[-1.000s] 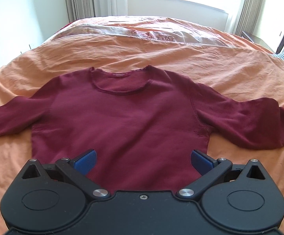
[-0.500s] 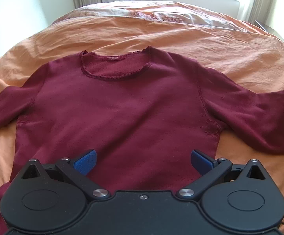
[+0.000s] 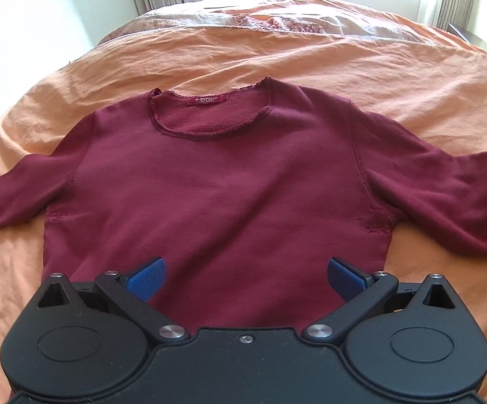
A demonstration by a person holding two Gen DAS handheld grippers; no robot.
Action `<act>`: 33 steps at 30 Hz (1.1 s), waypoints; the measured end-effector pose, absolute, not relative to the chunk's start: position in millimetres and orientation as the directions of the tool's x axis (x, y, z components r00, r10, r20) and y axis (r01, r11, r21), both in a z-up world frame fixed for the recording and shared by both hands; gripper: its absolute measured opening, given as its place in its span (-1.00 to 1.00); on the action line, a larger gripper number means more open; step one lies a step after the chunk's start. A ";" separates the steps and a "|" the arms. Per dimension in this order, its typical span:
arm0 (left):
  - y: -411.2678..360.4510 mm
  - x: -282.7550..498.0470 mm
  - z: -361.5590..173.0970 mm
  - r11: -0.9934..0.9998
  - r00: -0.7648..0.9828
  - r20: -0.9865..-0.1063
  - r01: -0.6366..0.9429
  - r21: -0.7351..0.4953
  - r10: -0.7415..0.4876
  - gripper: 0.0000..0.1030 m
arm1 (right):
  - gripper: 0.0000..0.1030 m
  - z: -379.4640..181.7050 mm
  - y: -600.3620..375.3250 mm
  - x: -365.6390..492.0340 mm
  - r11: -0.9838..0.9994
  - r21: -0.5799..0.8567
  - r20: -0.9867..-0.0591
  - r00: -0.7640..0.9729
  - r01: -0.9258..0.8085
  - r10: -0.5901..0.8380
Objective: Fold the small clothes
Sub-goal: 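Grasp the sleeve cuff with the right tool and lift it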
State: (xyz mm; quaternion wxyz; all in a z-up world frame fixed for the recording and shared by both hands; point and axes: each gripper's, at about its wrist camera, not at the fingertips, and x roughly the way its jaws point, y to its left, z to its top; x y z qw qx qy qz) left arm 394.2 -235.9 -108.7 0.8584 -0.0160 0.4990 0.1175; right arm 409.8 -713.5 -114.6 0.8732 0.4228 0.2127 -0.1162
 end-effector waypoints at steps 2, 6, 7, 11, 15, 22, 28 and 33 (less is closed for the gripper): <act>-235.0 393.7 -107.4 0.972 0.475 -0.862 -0.222 0.080 0.180 0.99 | -0.88 -95.6 -712.2 406.2 0.707 0.620 -0.429 0.901 0.339 -0.055; -236.1 391.3 -107.2 0.974 0.480 -0.861 -0.216 0.071 0.169 0.99 | -0.88 -101.0 -715.1 407.1 0.727 0.566 -0.493 0.867 0.388 -0.079; -236.7 390.7 -107.7 0.974 0.478 -0.862 -0.214 0.070 0.167 0.99 | -0.89 -106.9 -718.4 405.0 0.718 0.560 -0.519 0.851 0.412 -0.083; -235.0 385.6 -108.1 0.976 0.477 -0.867 -0.212 0.049 0.147 0.99 | -0.88 -123.1 -719.6 397.0 0.697 0.551 -0.565 0.820 0.460 -0.094; -225.4 380.2 -104.5 0.975 0.477 -0.868 -0.220 0.032 0.136 0.99 | -0.88 -99.6 -703.2 396.9 0.744 0.513 -0.541 0.834 0.428 -0.107; -191.5 374.3 -84.4 0.972 0.500 -0.860 -0.233 -0.023 0.100 0.99 | -0.88 -19.4 -623.0 414.9 0.890 0.375 -0.453 0.889 0.260 -0.069; -146.4 363.1 -61.6 0.969 0.536 -0.838 -0.245 -0.036 0.104 0.99 | -0.89 26.4 -515.2 437.2 0.967 0.250 -0.394 0.918 0.052 0.053; -101.9 350.5 -46.1 0.963 0.557 -0.820 -0.270 -0.028 0.132 0.99 | -0.89 45.1 -413.8 444.8 0.977 0.176 -0.369 0.912 -0.120 0.179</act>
